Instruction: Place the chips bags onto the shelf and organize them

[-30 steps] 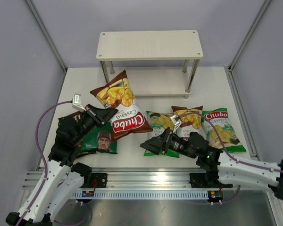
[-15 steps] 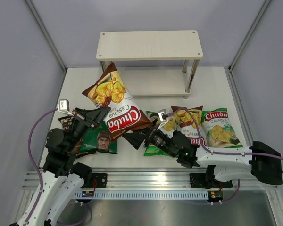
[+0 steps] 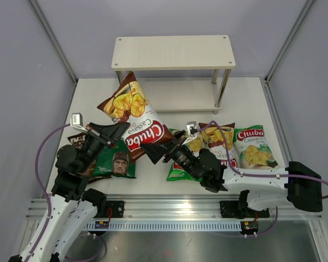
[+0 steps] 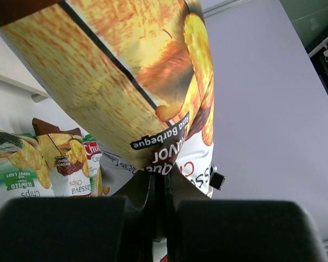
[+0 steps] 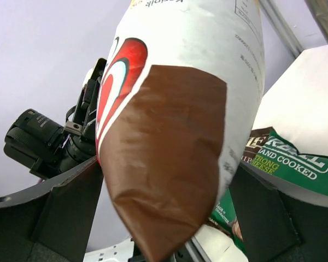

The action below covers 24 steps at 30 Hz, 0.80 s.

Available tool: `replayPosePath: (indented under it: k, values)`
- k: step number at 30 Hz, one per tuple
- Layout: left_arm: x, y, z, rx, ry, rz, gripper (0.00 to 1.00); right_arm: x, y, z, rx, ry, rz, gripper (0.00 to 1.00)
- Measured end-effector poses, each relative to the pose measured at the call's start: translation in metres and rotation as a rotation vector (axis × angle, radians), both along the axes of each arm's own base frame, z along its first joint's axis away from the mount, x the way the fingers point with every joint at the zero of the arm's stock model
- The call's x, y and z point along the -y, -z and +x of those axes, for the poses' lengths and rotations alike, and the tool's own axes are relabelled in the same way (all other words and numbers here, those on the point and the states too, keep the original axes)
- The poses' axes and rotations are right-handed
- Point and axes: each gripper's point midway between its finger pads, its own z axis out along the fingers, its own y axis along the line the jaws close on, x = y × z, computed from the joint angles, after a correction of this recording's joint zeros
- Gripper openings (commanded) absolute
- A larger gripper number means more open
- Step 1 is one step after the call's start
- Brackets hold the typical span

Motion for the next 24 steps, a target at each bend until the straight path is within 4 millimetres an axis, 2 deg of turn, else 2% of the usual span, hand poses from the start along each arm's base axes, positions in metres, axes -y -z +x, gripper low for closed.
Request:
replayPosePath:
  k: [3,4,7,8,10,11,12,16,19,24]
  values:
    - [0.002,0.000,0.004,0.003,0.006,0.003,0.00,0.000,-0.002,0.006,0.003,0.034,-0.009,0.95]
    - [0.003,0.000,0.005,0.004,0.006,0.005,0.01,-0.001,-0.002,0.008,0.004,0.044,-0.013,0.73]
    - [0.004,-0.002,0.007,0.016,0.008,0.027,0.14,-0.002,-0.003,0.012,0.022,0.059,-0.036,0.50]
    - [0.004,-0.003,0.008,0.019,0.003,0.038,0.17,-0.002,-0.004,0.014,0.028,0.063,-0.043,0.39]
    - [0.003,-0.008,0.009,0.035,-0.006,0.075,0.28,0.000,-0.005,0.018,0.040,0.072,-0.050,0.31]
    - [0.003,-0.011,0.009,0.043,-0.008,0.090,0.36,0.001,-0.007,0.019,0.045,0.072,-0.049,0.28]
    - [0.002,-0.012,0.009,0.055,-0.018,0.115,0.57,0.002,-0.009,0.020,0.049,0.071,-0.046,0.26]
    - [-0.006,-0.016,0.007,0.084,-0.062,0.217,0.80,0.005,-0.016,0.021,0.060,0.061,-0.044,0.20]
    - [-0.016,-0.016,0.009,0.086,-0.120,0.297,0.86,0.013,-0.016,0.030,0.055,0.073,-0.061,0.19]
    - [-0.040,-0.007,0.015,0.062,-0.243,0.444,0.99,0.043,-0.022,0.062,0.034,0.154,-0.076,0.18]
